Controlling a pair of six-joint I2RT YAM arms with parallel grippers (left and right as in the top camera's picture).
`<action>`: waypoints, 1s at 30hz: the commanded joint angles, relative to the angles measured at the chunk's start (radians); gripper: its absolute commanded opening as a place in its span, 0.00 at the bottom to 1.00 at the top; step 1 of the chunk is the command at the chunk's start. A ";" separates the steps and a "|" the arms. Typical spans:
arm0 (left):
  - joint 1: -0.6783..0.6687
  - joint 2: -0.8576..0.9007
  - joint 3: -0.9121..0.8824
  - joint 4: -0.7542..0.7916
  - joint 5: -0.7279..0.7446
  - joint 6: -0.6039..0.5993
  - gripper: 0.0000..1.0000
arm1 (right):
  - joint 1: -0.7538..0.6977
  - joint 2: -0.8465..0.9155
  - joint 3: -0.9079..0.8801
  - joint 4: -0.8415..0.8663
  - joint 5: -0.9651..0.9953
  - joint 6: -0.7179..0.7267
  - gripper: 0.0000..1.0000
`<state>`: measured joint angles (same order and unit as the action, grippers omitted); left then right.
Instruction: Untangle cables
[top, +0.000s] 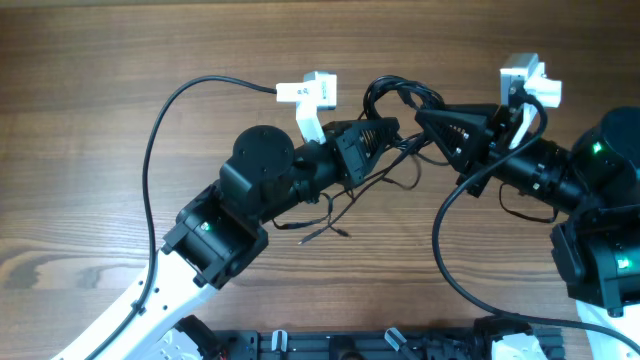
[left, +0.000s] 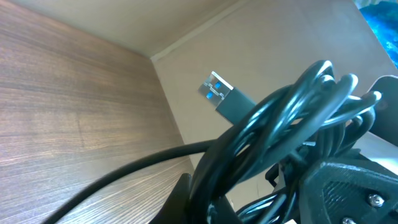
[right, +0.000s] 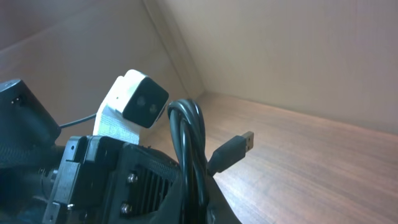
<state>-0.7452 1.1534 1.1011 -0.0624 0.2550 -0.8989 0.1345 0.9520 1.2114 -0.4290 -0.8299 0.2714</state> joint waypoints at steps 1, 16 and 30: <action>0.008 0.006 0.009 -0.008 -0.030 0.090 0.04 | -0.001 -0.003 0.004 -0.036 0.058 -0.023 0.26; 0.073 0.003 0.009 -0.198 -0.066 0.109 0.04 | -0.001 -0.003 0.004 -0.179 0.129 -0.403 0.74; 0.021 -0.010 0.009 -0.042 -0.120 0.106 0.04 | -0.001 -0.003 0.004 -0.329 0.159 -0.361 0.04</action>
<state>-0.7357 1.1557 1.1011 -0.1257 0.1711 -0.8116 0.1337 0.9508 1.2118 -0.7269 -0.7494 -0.1310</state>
